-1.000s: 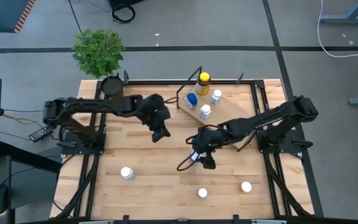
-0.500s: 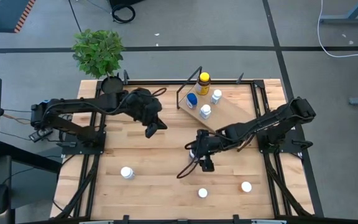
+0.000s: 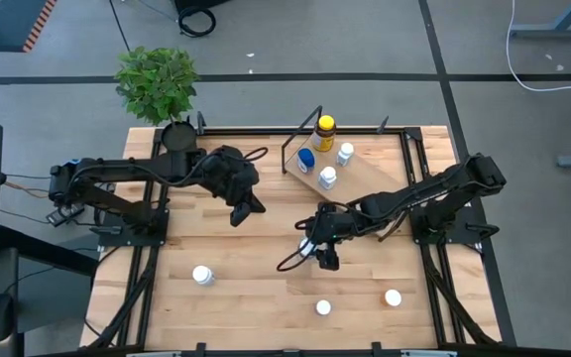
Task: Pick and place medicine bottles onto shelf by color
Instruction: Put the green medicine bottle on the shelf
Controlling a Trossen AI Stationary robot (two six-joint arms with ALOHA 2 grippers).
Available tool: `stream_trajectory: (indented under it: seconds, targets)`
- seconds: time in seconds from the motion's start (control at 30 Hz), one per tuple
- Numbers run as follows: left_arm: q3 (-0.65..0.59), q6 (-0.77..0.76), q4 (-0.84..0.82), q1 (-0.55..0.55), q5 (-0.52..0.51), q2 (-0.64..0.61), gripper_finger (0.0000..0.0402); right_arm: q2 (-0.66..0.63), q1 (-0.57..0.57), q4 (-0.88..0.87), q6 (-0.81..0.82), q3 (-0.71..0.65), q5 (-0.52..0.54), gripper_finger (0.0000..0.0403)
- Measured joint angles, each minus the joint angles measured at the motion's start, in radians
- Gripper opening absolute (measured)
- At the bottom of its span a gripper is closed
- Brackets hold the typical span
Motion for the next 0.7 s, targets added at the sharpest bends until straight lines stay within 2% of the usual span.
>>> stream_trajectory:
  seconds: [0.37, 0.7]
  targets:
    - [0.0, 0.012, -0.001, 0.0, 0.0, 0.0, 0.0017, 0.017, 0.027, 0.03, -0.001, -0.006, 0.007, 0.033]
    - [0.0, 0.019, -0.012, 0.0, -0.011, 0.0, 0.0045, 0.042, 0.013, 0.071, 0.006, -0.018, 0.042, 0.0329]
